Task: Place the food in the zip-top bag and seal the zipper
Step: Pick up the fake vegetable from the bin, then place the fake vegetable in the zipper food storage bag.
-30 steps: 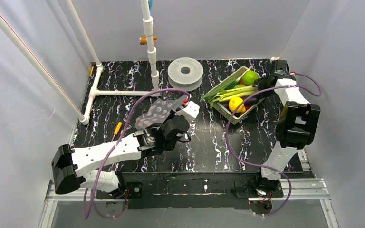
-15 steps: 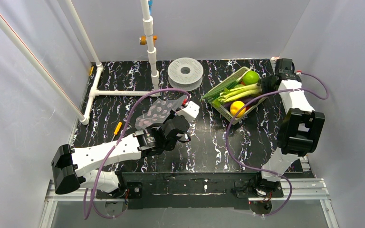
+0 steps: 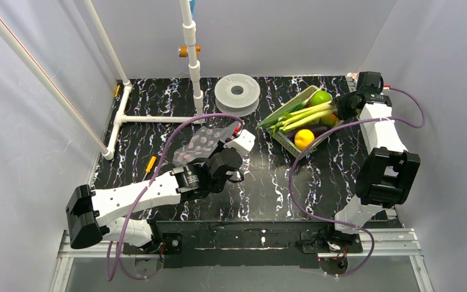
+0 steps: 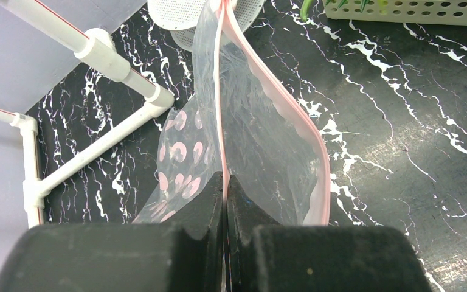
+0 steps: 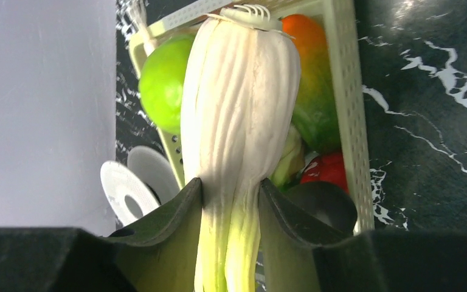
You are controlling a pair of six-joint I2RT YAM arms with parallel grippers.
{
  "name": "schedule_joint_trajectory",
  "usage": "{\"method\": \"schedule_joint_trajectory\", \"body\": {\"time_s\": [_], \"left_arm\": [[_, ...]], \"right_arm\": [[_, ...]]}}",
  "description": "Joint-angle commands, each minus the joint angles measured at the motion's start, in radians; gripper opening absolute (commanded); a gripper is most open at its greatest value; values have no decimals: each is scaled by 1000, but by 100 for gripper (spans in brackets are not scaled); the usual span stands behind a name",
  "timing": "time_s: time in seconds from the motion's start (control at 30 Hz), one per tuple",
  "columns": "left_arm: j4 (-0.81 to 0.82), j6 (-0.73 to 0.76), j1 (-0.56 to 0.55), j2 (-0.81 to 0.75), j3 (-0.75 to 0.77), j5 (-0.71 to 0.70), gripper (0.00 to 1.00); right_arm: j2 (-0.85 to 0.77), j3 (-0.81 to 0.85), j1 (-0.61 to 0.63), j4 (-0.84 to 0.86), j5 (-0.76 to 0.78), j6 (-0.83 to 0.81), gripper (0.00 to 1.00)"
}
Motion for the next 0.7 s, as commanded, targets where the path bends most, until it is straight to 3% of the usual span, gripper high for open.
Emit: {"method": "schedule_joint_trajectory", "body": {"time_s": [0.0, 0.17, 0.27, 0.47, 0.67], "left_arm": [[6, -2, 3, -21, 33, -32, 0], [-21, -18, 26, -16, 49, -59, 0], [-75, -60, 84, -10, 76, -13, 0], [-145, -147, 230, 5, 115, 188, 0], [-118, -189, 297, -9, 95, 314, 0]], "right_arm": [[-71, 0, -6, 94, -149, -89, 1], [-134, -46, 10, 198, -329, -184, 1], [-138, 10, 53, 134, -438, -285, 1], [-193, 63, 250, -41, -523, -491, 1], [-277, -34, 456, -47, -657, -519, 1]]}}
